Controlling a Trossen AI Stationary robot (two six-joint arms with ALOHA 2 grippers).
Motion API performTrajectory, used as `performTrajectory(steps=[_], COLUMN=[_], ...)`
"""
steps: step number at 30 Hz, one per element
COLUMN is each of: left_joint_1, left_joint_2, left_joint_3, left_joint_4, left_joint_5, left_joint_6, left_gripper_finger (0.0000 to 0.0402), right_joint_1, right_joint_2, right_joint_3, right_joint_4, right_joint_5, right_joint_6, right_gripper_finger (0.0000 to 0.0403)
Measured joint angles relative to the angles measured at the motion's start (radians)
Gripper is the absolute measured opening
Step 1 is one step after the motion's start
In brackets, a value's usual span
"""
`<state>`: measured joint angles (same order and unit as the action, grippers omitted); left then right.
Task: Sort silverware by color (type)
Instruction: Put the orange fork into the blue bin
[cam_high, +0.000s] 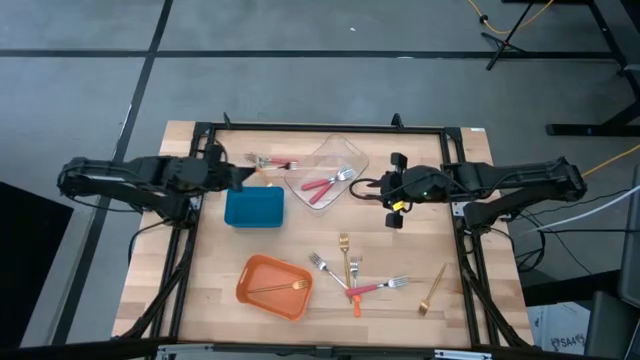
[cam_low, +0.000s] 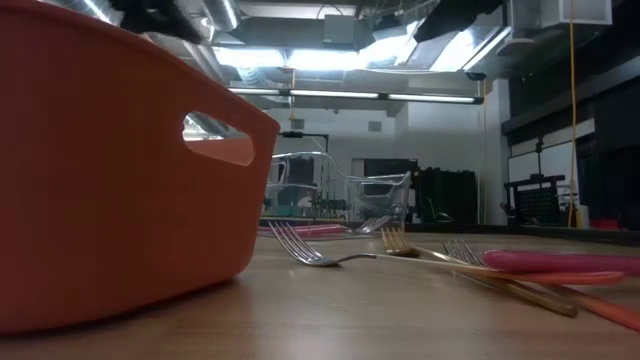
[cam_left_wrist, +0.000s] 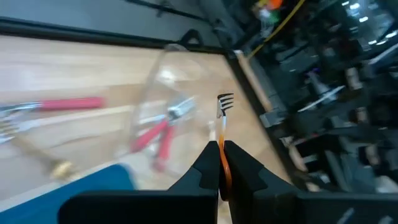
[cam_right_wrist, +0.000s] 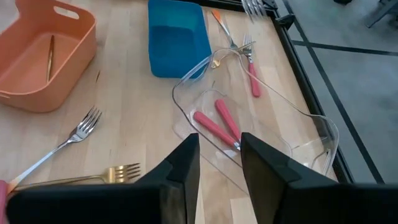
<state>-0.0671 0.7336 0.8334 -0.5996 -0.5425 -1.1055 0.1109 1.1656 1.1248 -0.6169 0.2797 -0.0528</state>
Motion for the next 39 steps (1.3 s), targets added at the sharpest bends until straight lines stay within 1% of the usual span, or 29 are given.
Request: performTrajectory(steps=[5, 9, 12, 15, 20, 29, 39], left_joint_1=[-0.022, -0.039, -0.052, -0.060, -0.074, -0.080, -0.080], left_joint_2=[-0.062, -0.069, -0.062, -0.049, -0.002, 0.144, 0.276], left_joint_3=[0.000, 0.000, 0.000, 0.000, 0.000, 0.000, 0.000], left_joint_4=[-0.192, -0.322, -0.381, -0.406, -0.421, -0.421, -0.421], left_joint_5=[-0.022, -0.019, -0.008, 0.011, 0.012, 0.052, 0.052], left_joint_6=[-0.069, -0.127, -0.150, -0.155, -0.175, -0.175, -0.198], left_gripper_finger=[0.0000, 0.0000, 0.0000, 0.0000, 0.0000, 0.0000, 0.0000], right_joint_1=[0.000, 0.000, 0.000, 0.000, 0.000, 0.000, 0.000], right_joint_2=[0.000, 0.000, 0.000, 0.001, 0.001, 0.001, 0.001], right_joint_3=[0.000, 0.000, 0.000, 0.000, 0.000, 0.000, 0.000], right_joint_4=[-0.012, -0.032, -0.049, -0.059, -0.066, -0.066, -0.066], right_joint_5=[0.000, 0.000, 0.000, 0.000, -0.002, -0.002, -0.003], right_joint_6=[0.000, 0.028, 0.050, 0.052, 0.052, 0.051, 0.051], right_gripper_finger=[0.0106, 0.0106, 0.0106, 0.0106, 0.0106, 0.0106, 0.0106])
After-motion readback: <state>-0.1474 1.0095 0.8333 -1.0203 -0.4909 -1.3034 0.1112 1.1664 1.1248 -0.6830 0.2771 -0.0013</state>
